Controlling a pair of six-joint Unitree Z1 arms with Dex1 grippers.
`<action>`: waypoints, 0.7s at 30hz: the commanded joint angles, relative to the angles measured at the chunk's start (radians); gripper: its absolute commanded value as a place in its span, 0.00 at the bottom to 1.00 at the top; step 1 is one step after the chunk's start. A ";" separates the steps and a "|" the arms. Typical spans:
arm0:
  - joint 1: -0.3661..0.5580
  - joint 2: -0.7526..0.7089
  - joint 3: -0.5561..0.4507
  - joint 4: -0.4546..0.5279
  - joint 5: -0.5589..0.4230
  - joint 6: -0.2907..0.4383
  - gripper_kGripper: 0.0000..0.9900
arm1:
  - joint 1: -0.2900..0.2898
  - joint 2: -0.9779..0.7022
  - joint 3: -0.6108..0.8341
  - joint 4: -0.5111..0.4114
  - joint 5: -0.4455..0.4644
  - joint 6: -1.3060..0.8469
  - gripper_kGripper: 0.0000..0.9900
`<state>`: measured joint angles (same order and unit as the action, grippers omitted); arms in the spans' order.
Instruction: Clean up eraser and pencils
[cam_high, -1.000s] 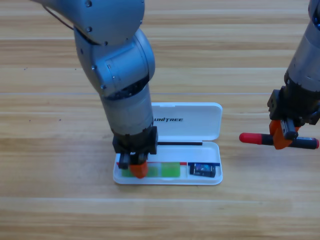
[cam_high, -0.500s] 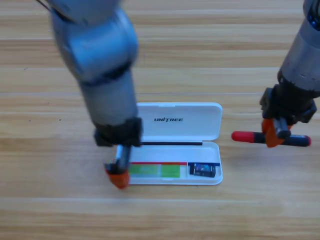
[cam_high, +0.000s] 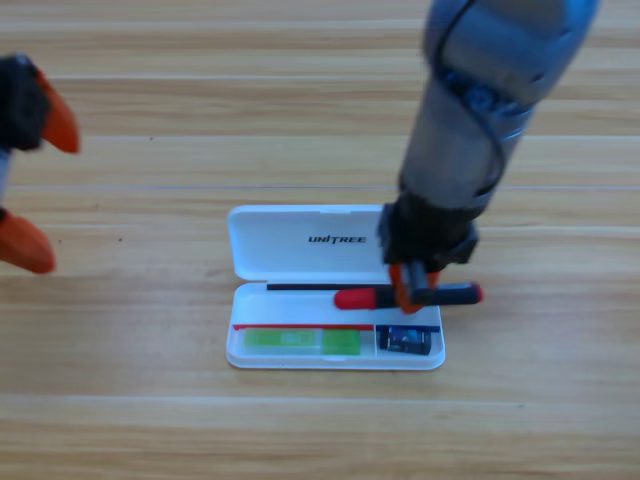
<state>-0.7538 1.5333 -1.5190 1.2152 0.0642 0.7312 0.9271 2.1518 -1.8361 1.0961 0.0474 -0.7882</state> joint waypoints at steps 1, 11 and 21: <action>0.103 -0.055 0.075 -0.023 -0.034 0.005 1.00 | 0.039 0.155 -0.074 0.008 -0.012 0.010 0.00; 0.194 -0.122 0.255 -0.190 -0.112 -0.023 1.00 | 0.039 0.244 -0.203 0.024 -0.044 0.013 0.00; 0.203 -0.147 0.278 -0.238 -0.122 -0.049 1.00 | 0.035 0.264 -0.232 0.025 -0.069 0.020 0.00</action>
<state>-0.5716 1.4087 -1.2636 0.9900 -0.0491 0.6917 0.9425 2.3415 -2.0642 1.1097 -0.0051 -0.7748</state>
